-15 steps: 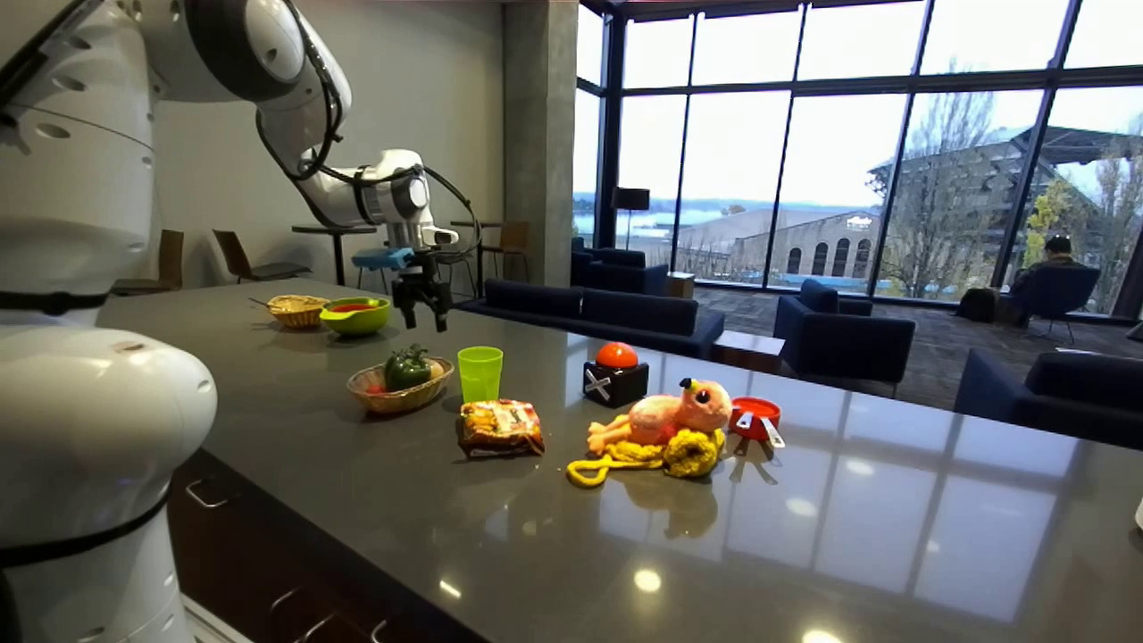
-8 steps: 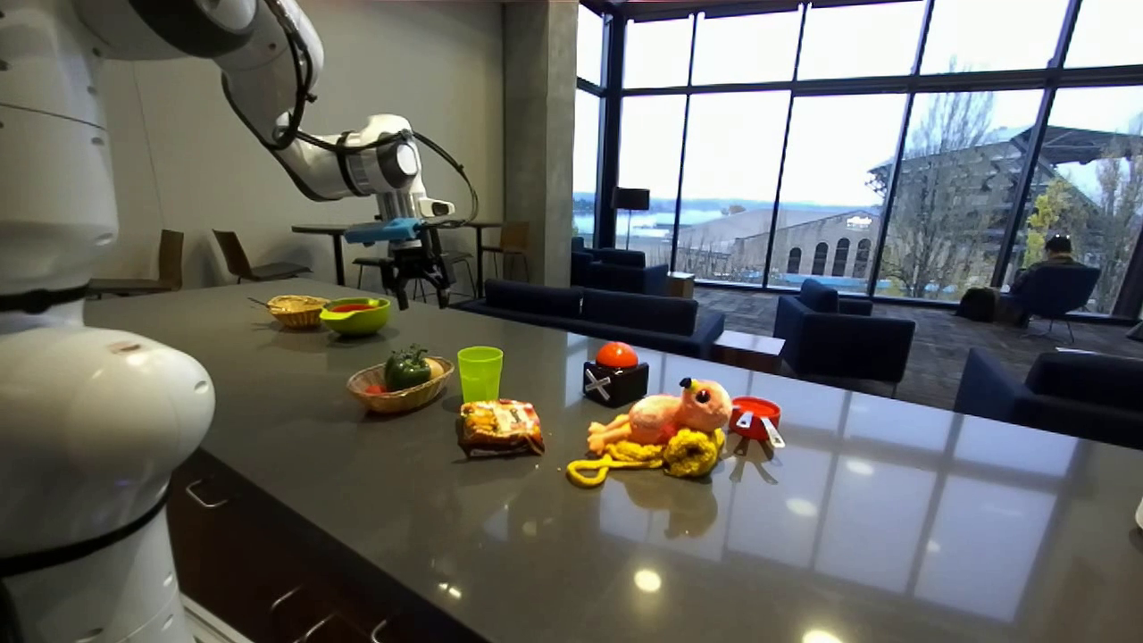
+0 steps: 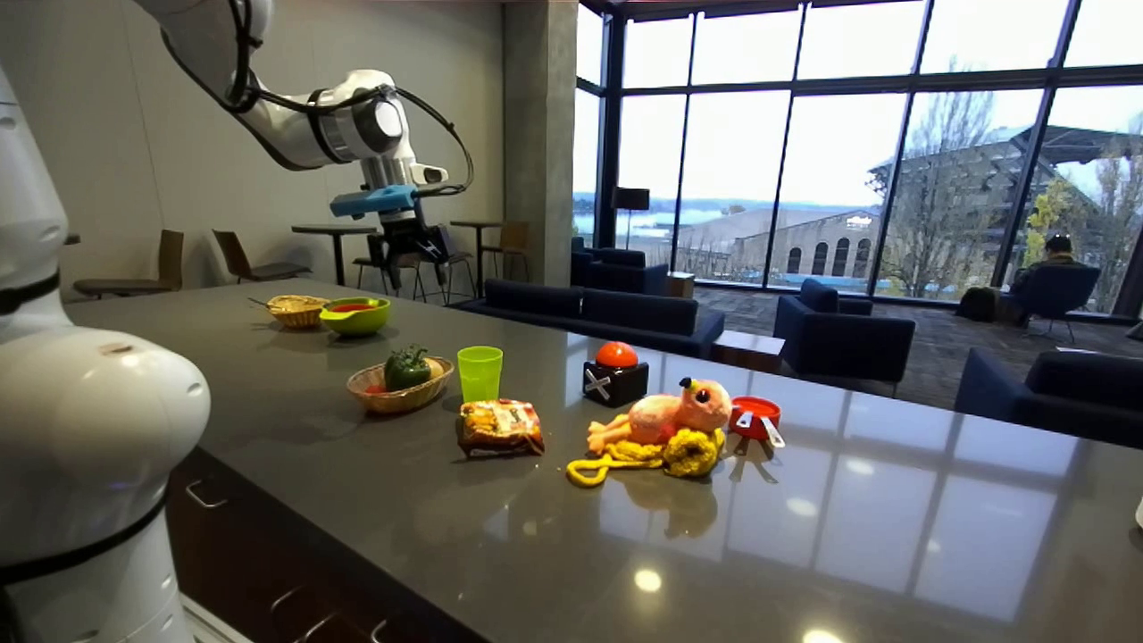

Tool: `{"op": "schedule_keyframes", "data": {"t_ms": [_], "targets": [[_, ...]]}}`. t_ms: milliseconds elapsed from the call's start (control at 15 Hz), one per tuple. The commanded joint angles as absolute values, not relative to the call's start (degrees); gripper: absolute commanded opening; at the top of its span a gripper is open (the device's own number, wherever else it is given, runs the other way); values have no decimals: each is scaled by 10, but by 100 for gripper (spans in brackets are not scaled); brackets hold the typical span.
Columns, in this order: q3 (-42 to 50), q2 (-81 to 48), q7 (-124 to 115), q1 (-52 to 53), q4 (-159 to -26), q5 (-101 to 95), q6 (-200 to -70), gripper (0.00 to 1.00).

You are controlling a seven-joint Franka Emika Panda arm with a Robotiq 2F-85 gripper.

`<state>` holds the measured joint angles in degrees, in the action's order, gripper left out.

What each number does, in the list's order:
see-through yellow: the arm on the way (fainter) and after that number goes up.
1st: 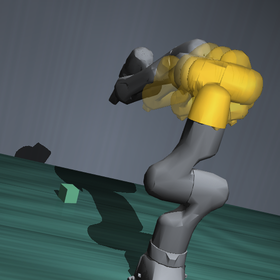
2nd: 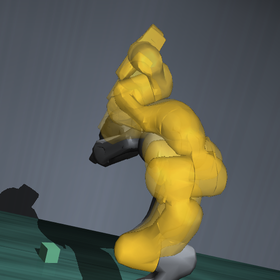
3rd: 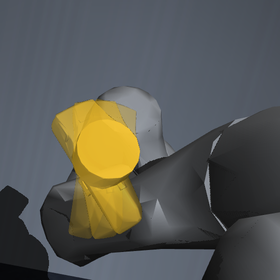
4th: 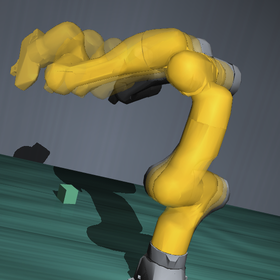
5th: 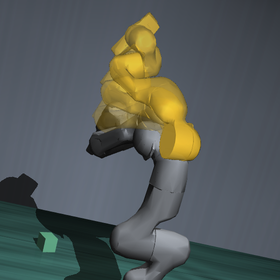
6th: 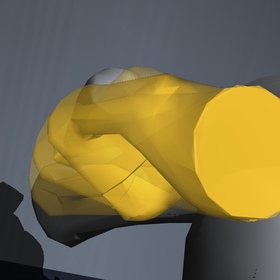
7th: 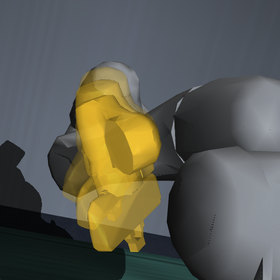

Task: Put the pear inside the bowl

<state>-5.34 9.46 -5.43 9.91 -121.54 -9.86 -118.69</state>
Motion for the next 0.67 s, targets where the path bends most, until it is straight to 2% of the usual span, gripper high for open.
{"op": "schedule_keyframes", "data": {"t_ms": [0, 600], "targets": [[-59, 170, -39, 83, -1282, -92, -1175, 100], [-29, 254, -54, 34, -1350, -59, -1123, 100]]}}
